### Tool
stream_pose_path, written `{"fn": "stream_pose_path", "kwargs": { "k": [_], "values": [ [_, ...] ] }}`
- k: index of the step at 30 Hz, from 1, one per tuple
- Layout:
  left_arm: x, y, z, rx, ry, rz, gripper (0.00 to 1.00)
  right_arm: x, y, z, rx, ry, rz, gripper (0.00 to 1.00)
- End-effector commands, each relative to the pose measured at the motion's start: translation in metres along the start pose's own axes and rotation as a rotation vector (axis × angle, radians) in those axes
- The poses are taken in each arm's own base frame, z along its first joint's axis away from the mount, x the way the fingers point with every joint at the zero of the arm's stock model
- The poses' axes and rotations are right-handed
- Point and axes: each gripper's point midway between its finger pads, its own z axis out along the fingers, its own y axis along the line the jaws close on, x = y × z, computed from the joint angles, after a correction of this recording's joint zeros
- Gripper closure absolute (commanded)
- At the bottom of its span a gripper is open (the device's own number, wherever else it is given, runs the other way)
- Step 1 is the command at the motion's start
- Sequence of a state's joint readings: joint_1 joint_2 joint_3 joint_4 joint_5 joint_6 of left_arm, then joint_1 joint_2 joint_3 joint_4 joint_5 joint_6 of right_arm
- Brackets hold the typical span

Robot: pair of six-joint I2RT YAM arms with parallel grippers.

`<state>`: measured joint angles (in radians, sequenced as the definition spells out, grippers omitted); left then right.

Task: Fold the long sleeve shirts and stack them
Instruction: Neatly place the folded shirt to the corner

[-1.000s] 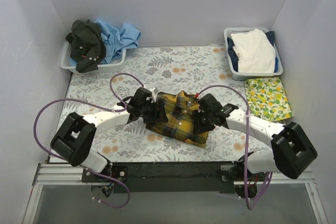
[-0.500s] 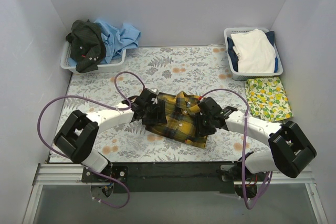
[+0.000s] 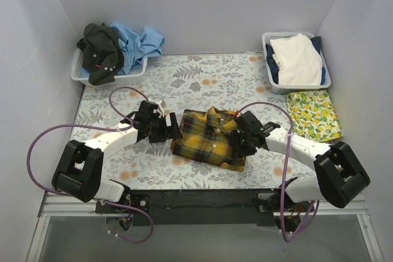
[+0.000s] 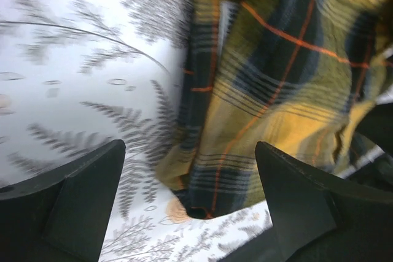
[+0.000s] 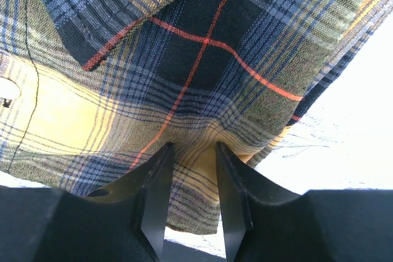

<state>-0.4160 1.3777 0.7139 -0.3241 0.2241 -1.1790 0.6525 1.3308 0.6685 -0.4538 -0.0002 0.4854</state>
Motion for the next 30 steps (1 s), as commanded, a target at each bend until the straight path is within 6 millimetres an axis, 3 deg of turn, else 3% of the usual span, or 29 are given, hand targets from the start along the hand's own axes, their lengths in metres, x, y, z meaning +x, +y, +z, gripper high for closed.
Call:
{"fn": "stream_pose_path", "kwargs": {
  "k": [1, 2, 4, 9, 12, 13, 16, 22, 25, 26, 30],
  "values": [
    [0.008, -0.047, 0.009, 0.358, 0.076, -0.007, 0.12, 0.009, -0.026, -0.001, 0.11, 0.053, -0.049, 0.57],
    [0.019, -0.047, 0.008, 0.403, 0.111, -0.039, 0.12, 0.008, -0.026, -0.001, 0.109, 0.053, -0.046, 0.56],
    [0.012, -0.057, 0.003, 0.513, 0.106, -0.11, 0.12, 0.006, -0.023, -0.001, 0.096, 0.051, -0.047, 0.56],
    [0.022, -0.046, 0.019, 0.516, 0.173, -0.208, 0.14, 0.006, -0.021, 0.0, 0.082, 0.048, -0.034, 0.57],
    [0.028, -0.042, 0.027, 0.512, 0.219, -0.231, 0.26, 0.006, -0.021, 0.001, 0.077, 0.052, -0.027, 0.57],
    [0.029, -0.043, 0.029, 0.511, 0.234, -0.244, 0.36, 0.007, -0.022, 0.001, 0.077, 0.055, -0.026, 0.56],
    [0.035, -0.042, 0.034, 0.523, 0.275, -0.27, 0.47, 0.006, -0.021, 0.002, 0.07, 0.05, -0.018, 0.56],
    [0.037, -0.042, 0.032, 0.522, 0.277, -0.278, 0.57, 0.004, -0.019, 0.003, 0.063, 0.048, -0.003, 0.56],
    [0.038, -0.034, 0.036, 0.465, 0.279, -0.282, 1.0, 0.002, -0.018, 0.003, 0.062, 0.041, 0.004, 0.54],
    [0.037, -0.032, 0.038, 0.444, 0.28, -0.273, 1.0, 0.0, -0.018, 0.002, 0.064, 0.035, 0.005, 0.46],
    [0.02, -0.015, 0.047, 0.296, 0.225, -0.208, 1.0, -0.019, -0.012, -0.013, 0.05, -0.051, 0.002, 0.35]
  ]
}}
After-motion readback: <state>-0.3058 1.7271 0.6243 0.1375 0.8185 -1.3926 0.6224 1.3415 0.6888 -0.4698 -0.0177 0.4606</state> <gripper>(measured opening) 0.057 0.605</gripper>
